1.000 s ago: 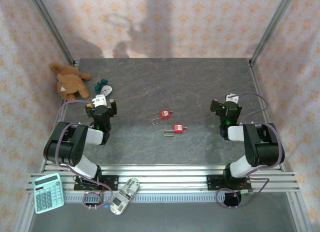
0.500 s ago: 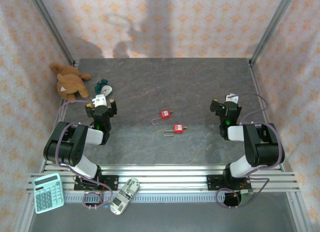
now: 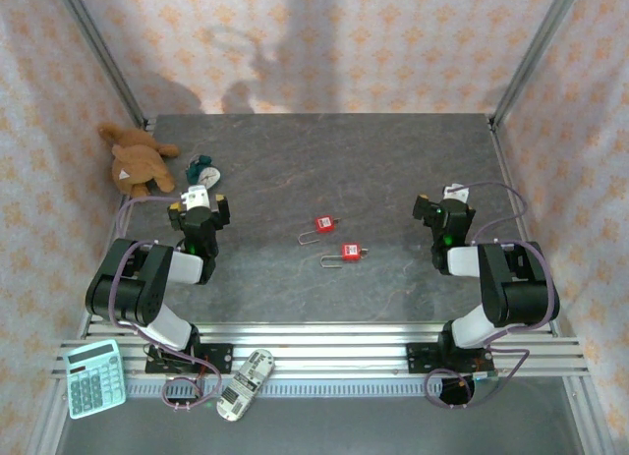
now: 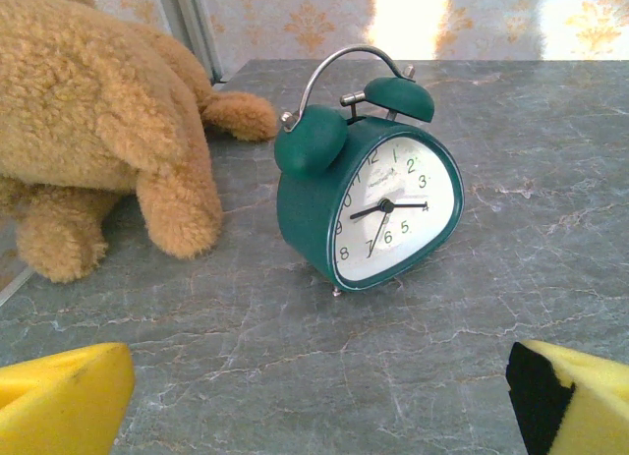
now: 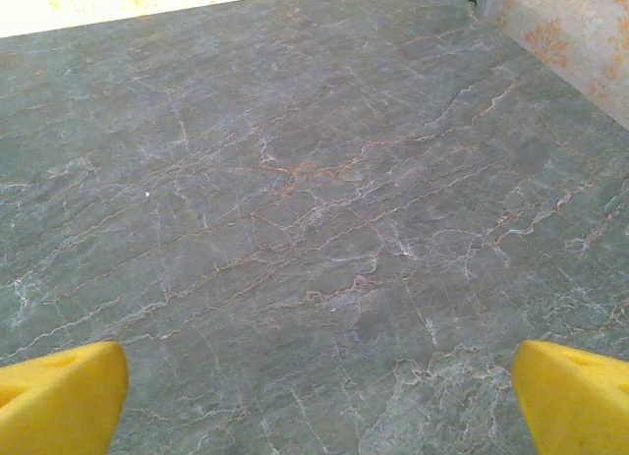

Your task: Unlock with the key

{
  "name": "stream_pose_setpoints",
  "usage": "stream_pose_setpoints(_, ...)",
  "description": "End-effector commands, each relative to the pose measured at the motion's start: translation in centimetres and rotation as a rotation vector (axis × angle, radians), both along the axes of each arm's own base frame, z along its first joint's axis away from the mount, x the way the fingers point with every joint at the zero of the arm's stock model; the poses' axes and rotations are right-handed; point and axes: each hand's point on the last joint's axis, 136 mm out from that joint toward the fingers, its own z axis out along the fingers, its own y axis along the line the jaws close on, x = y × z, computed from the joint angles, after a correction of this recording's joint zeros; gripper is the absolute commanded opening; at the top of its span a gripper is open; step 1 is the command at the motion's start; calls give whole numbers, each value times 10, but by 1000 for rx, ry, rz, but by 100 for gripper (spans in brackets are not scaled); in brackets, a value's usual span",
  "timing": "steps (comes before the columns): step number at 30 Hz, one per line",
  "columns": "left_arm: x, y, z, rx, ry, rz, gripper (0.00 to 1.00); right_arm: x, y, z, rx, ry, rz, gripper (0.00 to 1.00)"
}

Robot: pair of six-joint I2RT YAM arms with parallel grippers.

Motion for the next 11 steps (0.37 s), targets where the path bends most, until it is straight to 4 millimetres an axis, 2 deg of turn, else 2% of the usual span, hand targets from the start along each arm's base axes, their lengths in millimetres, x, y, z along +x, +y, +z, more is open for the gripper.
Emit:
stream_pose_setpoints(1,3,5,12,-6,-35,22,100,3,0,7,0,-19,-9,99)
stream_pose_setpoints(3,2,5,6,-15,-4,15,100,3,0,7,0,-19,-9,99)
stream_pose_setpoints(11,2,5,6,-16,-7,11,100,4,0,7,0,-19,-8,99)
